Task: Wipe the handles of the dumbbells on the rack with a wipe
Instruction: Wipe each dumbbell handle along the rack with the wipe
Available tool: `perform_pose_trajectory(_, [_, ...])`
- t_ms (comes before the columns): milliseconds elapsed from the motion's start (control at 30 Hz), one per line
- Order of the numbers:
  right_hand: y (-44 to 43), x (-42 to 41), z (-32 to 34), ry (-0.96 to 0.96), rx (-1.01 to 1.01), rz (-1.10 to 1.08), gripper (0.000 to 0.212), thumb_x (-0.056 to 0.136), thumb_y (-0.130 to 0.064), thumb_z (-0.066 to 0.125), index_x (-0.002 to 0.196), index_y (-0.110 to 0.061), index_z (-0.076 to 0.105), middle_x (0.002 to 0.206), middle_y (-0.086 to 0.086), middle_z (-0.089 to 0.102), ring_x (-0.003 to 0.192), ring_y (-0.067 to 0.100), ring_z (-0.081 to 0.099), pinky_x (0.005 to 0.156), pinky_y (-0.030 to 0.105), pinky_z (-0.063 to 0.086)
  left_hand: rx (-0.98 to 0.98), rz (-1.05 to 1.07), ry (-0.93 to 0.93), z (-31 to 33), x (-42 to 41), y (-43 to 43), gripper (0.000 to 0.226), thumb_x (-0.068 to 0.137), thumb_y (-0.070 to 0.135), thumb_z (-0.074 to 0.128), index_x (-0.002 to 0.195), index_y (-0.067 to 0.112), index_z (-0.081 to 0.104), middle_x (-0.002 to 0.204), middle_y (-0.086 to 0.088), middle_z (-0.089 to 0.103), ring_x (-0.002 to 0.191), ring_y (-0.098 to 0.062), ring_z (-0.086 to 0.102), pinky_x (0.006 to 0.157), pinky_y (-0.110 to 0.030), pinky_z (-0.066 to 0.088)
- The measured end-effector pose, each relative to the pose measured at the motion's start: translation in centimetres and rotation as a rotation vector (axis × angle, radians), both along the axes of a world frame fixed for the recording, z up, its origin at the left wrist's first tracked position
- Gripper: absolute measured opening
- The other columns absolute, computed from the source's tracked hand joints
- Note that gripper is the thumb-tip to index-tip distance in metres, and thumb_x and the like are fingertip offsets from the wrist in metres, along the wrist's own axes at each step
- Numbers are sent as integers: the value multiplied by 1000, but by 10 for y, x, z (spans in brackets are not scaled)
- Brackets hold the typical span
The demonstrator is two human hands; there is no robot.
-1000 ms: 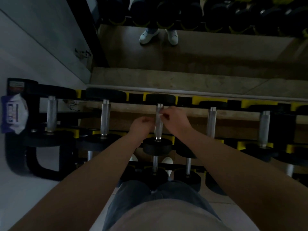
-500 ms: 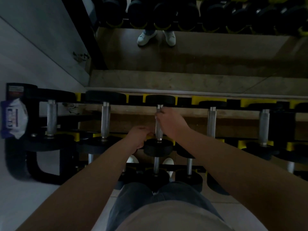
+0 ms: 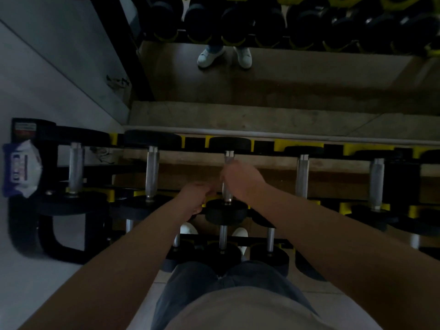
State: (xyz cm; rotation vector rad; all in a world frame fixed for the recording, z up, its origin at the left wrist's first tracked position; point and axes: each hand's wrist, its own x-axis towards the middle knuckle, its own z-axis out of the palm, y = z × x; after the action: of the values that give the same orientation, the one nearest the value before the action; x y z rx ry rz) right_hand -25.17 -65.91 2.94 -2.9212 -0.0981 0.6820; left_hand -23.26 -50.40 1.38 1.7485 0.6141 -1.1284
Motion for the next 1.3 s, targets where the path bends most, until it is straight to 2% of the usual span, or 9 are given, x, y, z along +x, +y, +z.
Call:
perform_pose_trajectory(167, [7, -18, -13, 164, 174, -9, 21, 97, -23, 55, 98, -17, 75, 96, 5, 69, 83, 22, 66, 75, 37, 58, -2, -29, 20, 7, -4, 1, 12, 96, 16, 63, 105, 11, 70, 76, -9, 55, 51, -12, 36, 36, -17, 22])
perform_pose_trajectory(300, [2, -20, -4, 75, 537, -371, 25, 101, -30, 57, 115, -23, 76, 109, -2, 74, 93, 13, 69, 87, 24, 54, -176, -125, -15, 22, -11, 7, 15, 98, 22, 61, 100, 11, 72, 59, 1, 56, 41, -5, 43, 38, -16, 32])
perform_pose_trajectory(533, [-7, -26, 0, 17, 690, -537, 28, 104, -31, 54, 125, -27, 72, 120, -1, 72, 104, 13, 67, 89, 22, 52, -188, 56, -158, 7, -7, -17, 27, 98, 35, 62, 116, 18, 71, 98, -5, 69, 58, -10, 47, 48, -23, 41])
perform_pose_trajectory(633, [-14, -26, -4, 63, 753, -684, 27, 102, -23, 55, 123, -25, 73, 118, -2, 72, 103, 15, 68, 94, 32, 56, -136, 183, -232, 5, 1, -30, 24, 92, 23, 72, 114, 15, 71, 117, -5, 70, 97, -18, 65, 94, -45, 53])
perform_pose_trajectory(767, [-27, -24, -9, 50, 805, -912, 25, 99, -22, 56, 113, -26, 76, 106, -7, 74, 92, 12, 68, 81, 28, 57, -87, 183, -333, 1, 21, -41, 33, 88, 26, 75, 120, 16, 72, 127, -5, 67, 117, -21, 60, 110, -44, 44])
perform_pose_trajectory(867, [-32, -24, -10, 61, 806, -953, 25, 98, -19, 55, 111, -24, 76, 107, -7, 72, 95, 12, 66, 81, 26, 55, -15, -15, -447, -2, 22, -47, 32, 96, 27, 67, 122, 10, 71, 126, -8, 68, 119, -23, 60, 106, -35, 45])
perform_pose_trajectory(1000, [-29, -33, -14, 129, 772, -946, 23, 99, -20, 56, 109, -23, 76, 100, -7, 70, 96, 15, 66, 89, 33, 56, 128, -420, -453, -15, 12, -29, 34, 98, 27, 60, 75, 6, 72, 73, -14, 64, 73, -24, 60, 68, -28, 43])
perform_pose_trajectory(1100, [-24, -36, -21, 152, 770, -961, 23, 99, -20, 56, 111, -23, 75, 104, -3, 71, 91, 15, 66, 81, 32, 57, 201, -750, -336, -17, 1, -13, 39, 100, 29, 58, 75, 2, 70, 64, -7, 58, 63, -17, 54, 54, -25, 37])
perform_pose_trajectory(1300, [-28, -33, -21, 173, 808, -991, 20, 98, -20, 56, 89, -33, 68, 99, -3, 70, 94, 18, 67, 82, 35, 58, 89, -358, -274, -9, 26, -34, 19, 97, 23, 63, 83, 11, 66, 85, -10, 65, 80, -21, 61, 71, -29, 49])
